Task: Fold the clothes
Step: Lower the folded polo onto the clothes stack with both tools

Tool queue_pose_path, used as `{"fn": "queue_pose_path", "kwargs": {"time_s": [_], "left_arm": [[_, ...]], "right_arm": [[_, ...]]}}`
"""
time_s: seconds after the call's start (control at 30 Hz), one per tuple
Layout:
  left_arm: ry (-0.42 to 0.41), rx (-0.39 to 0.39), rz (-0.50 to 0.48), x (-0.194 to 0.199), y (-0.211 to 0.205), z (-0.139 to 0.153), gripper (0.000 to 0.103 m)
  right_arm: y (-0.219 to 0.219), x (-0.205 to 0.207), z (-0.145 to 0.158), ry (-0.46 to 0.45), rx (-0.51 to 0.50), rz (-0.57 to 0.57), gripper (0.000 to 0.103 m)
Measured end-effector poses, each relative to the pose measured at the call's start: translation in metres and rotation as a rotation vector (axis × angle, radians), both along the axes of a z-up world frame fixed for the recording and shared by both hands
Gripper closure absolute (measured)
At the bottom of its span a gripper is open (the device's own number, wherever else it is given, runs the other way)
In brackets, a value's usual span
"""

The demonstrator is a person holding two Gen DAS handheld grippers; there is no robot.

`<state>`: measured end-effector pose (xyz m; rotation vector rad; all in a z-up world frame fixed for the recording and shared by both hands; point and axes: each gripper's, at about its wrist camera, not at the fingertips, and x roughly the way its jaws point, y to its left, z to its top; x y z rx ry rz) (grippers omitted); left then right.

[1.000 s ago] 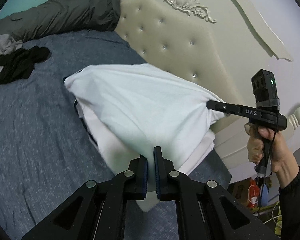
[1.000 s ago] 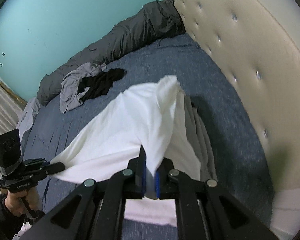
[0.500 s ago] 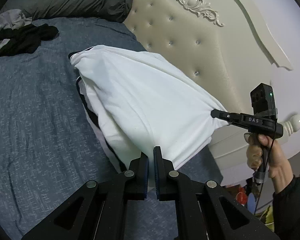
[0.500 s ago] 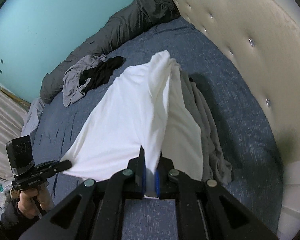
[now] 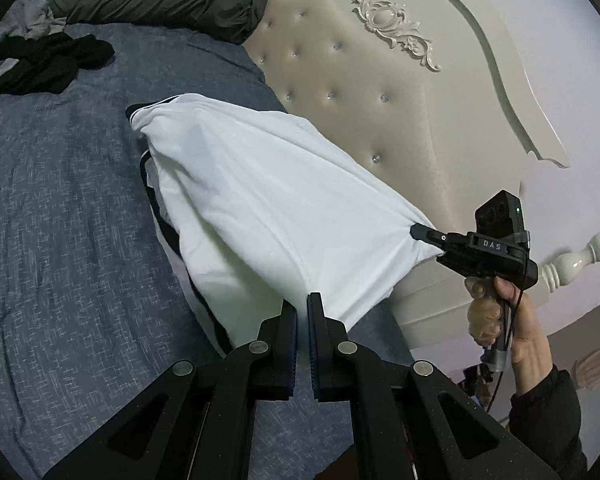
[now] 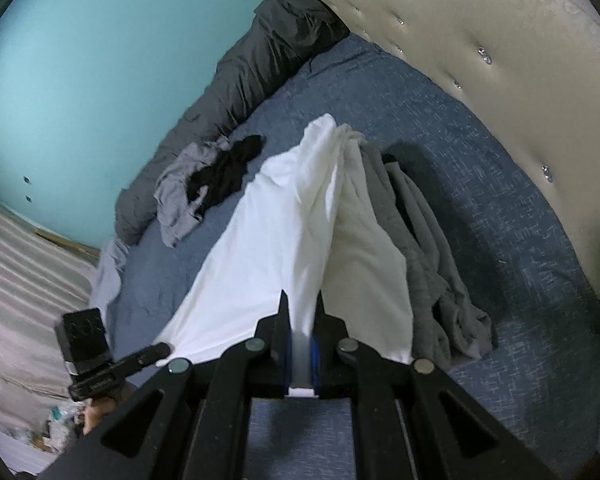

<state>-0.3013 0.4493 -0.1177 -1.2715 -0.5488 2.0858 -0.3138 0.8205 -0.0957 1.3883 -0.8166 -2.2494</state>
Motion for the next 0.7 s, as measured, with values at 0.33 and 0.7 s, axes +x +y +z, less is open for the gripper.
{"fn": "queue_pose_path", "kwargs": {"time_s": [0.33, 0.7], "left_arm": [[-0.048, -0.077, -0.005, 0.001, -0.002, -0.027, 0.096], [0.096, -0.178, 0.004, -0.002, 0.003, -0.005, 0.096]], "right_arm": [[-0.006, 0.01, -0.023, -0.02, 0.2, -0.006, 0.093], [-0.017, 0.005, 0.016, 0.183, 0.281, 0.005, 0.091]]}}
